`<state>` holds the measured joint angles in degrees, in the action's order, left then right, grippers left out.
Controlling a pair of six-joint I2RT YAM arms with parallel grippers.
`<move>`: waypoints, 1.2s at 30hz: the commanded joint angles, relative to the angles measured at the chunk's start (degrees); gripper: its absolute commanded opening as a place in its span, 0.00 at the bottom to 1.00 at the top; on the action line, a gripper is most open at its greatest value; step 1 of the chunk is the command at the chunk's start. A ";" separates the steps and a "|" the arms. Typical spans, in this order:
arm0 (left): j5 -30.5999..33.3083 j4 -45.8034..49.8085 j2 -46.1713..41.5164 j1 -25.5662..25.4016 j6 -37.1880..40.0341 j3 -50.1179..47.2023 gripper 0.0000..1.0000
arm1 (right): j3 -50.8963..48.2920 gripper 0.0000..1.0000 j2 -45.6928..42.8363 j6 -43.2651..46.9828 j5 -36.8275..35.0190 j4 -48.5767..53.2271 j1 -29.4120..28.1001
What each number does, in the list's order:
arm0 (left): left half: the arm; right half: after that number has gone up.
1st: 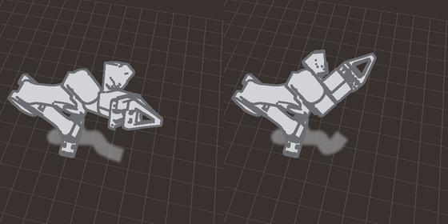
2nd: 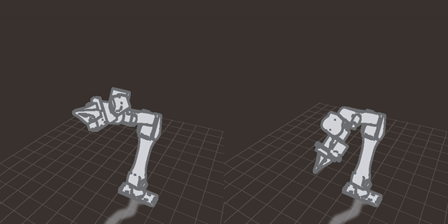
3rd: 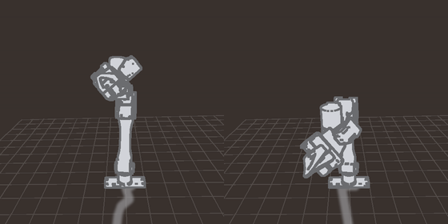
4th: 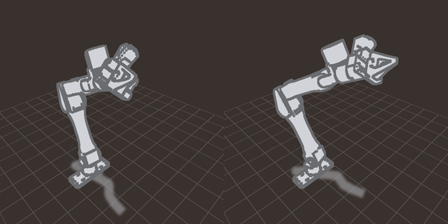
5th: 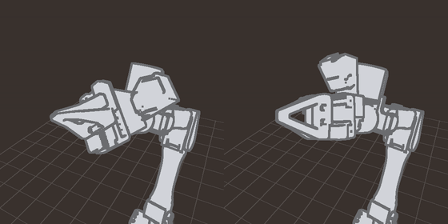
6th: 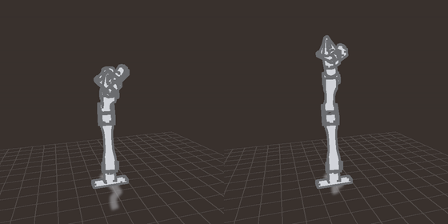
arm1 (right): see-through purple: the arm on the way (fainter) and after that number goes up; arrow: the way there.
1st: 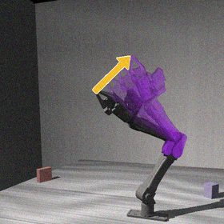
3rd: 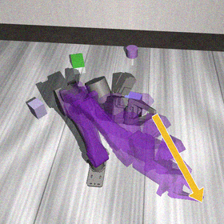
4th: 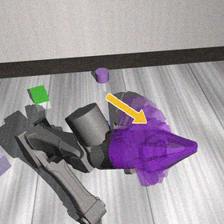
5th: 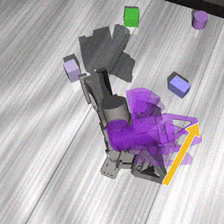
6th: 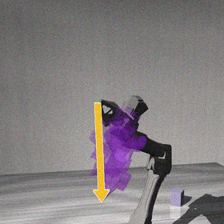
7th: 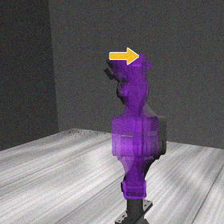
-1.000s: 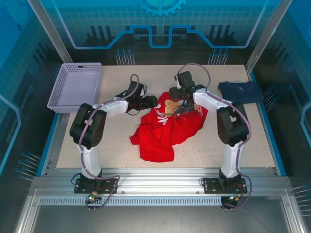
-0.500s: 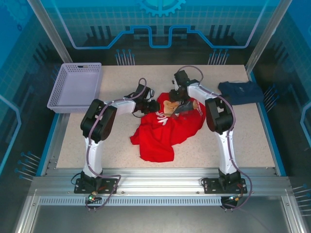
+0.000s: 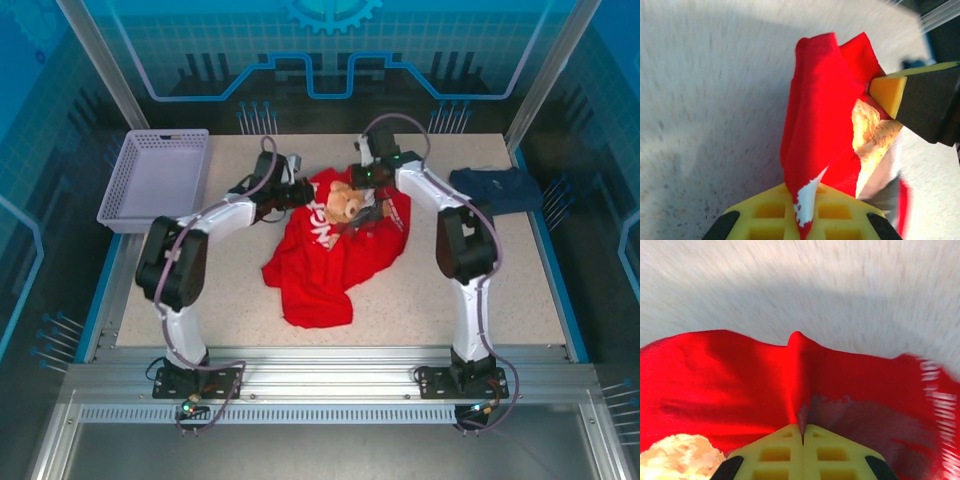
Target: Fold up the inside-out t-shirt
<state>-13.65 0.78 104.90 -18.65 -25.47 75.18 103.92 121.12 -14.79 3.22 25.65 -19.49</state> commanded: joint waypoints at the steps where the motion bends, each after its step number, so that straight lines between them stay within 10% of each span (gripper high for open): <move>1: 4.77 -2.58 -10.82 -0.01 6.49 1.53 0.00 | -2.11 0.00 -12.08 1.85 1.33 -5.58 1.02; 10: 14.82 -12.00 -32.60 -18.56 22.55 -26.77 0.20 | -40.02 0.02 -39.23 -2.90 -8.61 -18.00 0.98; 17: 15.13 -15.04 -37.18 -26.35 13.69 -44.92 0.56 | -60.33 0.41 -47.52 -7.05 -9.72 -14.44 0.62; 26: 24.03 -5.22 -30.47 -26.12 5.66 -36.64 0.67 | -59.91 0.53 -43.82 -6.78 -9.68 -15.47 -4.95; 36: 19.99 -0.73 -12.09 -25.91 -0.21 -25.13 0.67 | -54.19 0.55 -35.81 -4.40 -10.10 -13.78 -5.04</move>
<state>7.66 -3.27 90.08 -44.80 -23.11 47.75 47.40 83.35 -20.49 -5.80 11.11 -24.08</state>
